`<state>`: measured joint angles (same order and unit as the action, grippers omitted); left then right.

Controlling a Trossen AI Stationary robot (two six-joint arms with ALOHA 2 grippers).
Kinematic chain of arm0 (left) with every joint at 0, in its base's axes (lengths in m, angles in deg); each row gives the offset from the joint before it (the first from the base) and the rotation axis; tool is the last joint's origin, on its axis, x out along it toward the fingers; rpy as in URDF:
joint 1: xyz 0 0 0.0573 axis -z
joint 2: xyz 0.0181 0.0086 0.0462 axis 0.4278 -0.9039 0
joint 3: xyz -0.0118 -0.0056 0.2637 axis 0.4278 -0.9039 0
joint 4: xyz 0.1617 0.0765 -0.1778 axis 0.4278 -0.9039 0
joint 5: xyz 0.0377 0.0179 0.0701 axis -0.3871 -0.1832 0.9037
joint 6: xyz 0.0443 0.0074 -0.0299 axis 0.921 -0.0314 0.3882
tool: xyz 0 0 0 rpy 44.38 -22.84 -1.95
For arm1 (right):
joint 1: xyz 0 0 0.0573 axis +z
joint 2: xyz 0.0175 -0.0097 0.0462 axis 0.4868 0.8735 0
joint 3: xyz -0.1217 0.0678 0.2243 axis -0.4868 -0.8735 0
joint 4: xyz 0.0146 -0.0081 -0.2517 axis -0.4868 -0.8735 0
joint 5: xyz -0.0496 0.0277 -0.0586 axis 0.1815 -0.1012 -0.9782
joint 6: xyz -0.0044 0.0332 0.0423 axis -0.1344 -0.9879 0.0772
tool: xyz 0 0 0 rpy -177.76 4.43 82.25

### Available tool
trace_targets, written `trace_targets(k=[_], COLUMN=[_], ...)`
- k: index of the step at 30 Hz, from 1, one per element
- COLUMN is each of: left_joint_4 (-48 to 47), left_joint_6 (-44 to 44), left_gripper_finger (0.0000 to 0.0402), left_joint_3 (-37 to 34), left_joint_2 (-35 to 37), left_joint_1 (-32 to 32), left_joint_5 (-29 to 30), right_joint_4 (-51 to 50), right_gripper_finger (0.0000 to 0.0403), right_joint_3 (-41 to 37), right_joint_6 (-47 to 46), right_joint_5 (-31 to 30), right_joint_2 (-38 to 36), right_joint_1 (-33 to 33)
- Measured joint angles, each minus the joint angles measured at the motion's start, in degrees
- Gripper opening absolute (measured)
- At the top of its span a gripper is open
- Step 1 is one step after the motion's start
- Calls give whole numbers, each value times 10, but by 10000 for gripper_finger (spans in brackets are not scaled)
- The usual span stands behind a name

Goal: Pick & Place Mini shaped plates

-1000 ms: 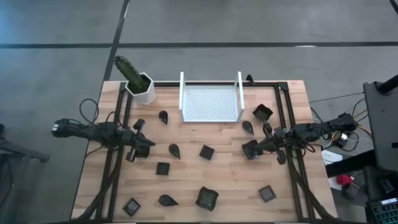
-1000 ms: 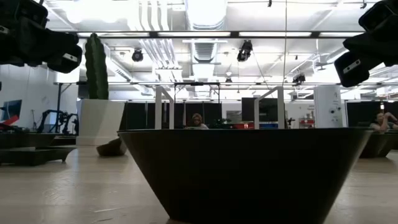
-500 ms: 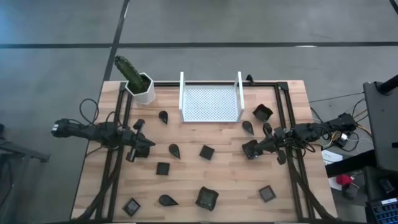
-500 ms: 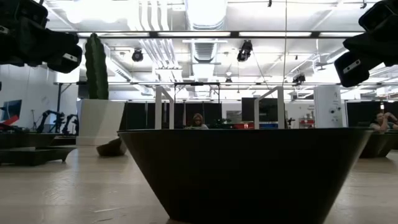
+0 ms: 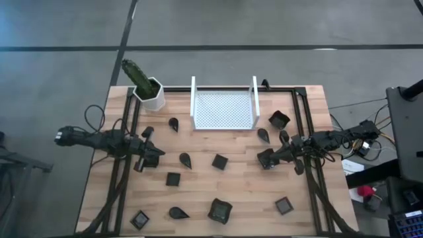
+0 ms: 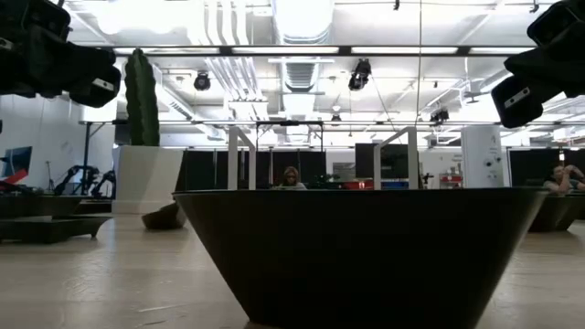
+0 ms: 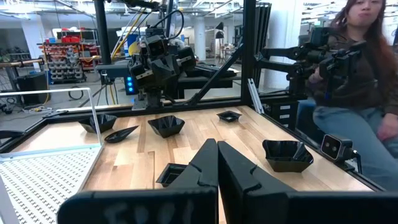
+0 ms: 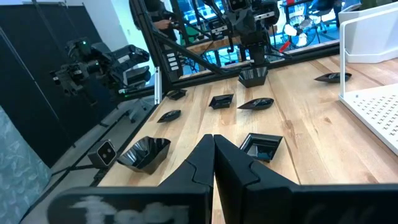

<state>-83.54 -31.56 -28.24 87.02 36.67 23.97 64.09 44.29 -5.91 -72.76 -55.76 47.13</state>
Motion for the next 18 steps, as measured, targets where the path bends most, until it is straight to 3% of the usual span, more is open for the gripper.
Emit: trace_targets(k=[18], left_joint_4=[0], left_joint_6=[0], left_gripper_finger=[0], left_joint_3=[0], left_joint_2=[0], left_joint_1=[0], left_joint_5=[0], right_joint_4=[7], right_gripper_finger=[8], right_joint_3=[0], right_joint_6=[11], right_joint_5=[0], right_joint_2=[0], right_joint_1=[0])
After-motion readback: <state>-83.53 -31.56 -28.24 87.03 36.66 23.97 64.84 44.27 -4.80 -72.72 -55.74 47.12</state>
